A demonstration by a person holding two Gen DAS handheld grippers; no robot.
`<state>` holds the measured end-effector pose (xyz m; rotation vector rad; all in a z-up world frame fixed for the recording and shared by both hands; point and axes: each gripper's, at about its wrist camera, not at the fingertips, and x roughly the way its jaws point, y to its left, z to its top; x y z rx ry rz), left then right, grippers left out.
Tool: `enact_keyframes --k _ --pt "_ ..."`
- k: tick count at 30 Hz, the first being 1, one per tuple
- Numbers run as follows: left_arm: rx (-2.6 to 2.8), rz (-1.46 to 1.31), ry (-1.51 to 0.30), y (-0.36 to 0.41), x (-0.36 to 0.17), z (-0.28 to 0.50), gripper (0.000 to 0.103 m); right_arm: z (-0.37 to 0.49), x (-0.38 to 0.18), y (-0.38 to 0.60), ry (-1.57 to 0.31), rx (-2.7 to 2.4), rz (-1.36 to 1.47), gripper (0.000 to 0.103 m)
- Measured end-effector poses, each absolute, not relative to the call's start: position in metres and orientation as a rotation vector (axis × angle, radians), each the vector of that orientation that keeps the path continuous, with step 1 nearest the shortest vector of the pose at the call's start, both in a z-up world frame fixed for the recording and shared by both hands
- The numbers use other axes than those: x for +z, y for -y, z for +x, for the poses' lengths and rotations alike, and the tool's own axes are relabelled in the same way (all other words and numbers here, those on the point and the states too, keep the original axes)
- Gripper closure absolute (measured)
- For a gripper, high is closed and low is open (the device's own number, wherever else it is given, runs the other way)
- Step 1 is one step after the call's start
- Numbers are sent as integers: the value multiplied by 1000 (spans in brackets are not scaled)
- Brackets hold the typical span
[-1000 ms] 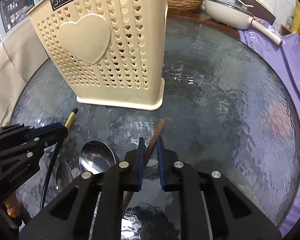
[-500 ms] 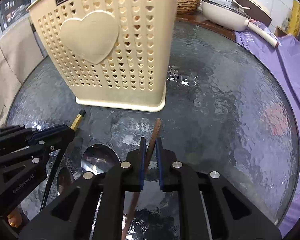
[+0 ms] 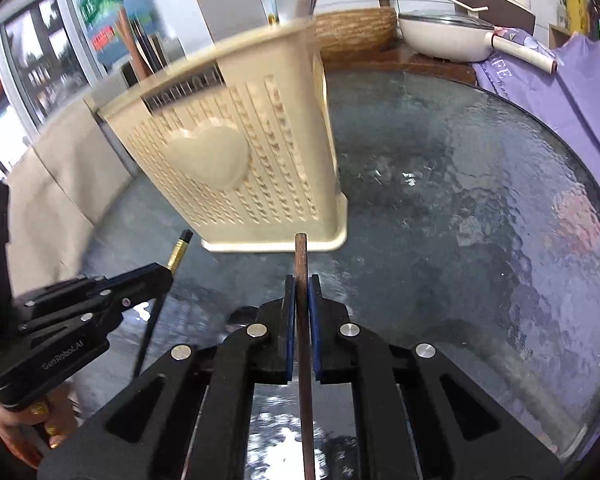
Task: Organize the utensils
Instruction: 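Close left tool on a black gold-tipped chopstick while right grasps a brown chopstick, then lift both chopsticks and carry them above the beige holder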
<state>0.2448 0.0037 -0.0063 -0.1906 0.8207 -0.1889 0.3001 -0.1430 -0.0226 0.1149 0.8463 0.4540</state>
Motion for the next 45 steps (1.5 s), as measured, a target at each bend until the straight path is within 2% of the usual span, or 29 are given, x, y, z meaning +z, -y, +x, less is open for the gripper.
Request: enact_keyframes --k 14,37,45 --pt "-259 -205 -593 -14 70 199 96 249 70 181 -594 619 173 96" --pt "-361 -153 -536 -22 120 167 97 207 130 195 -520 698 64 96" --pt "-342 -136 -459 -26 166 178 97 221 172 189 -477 709 49 96"
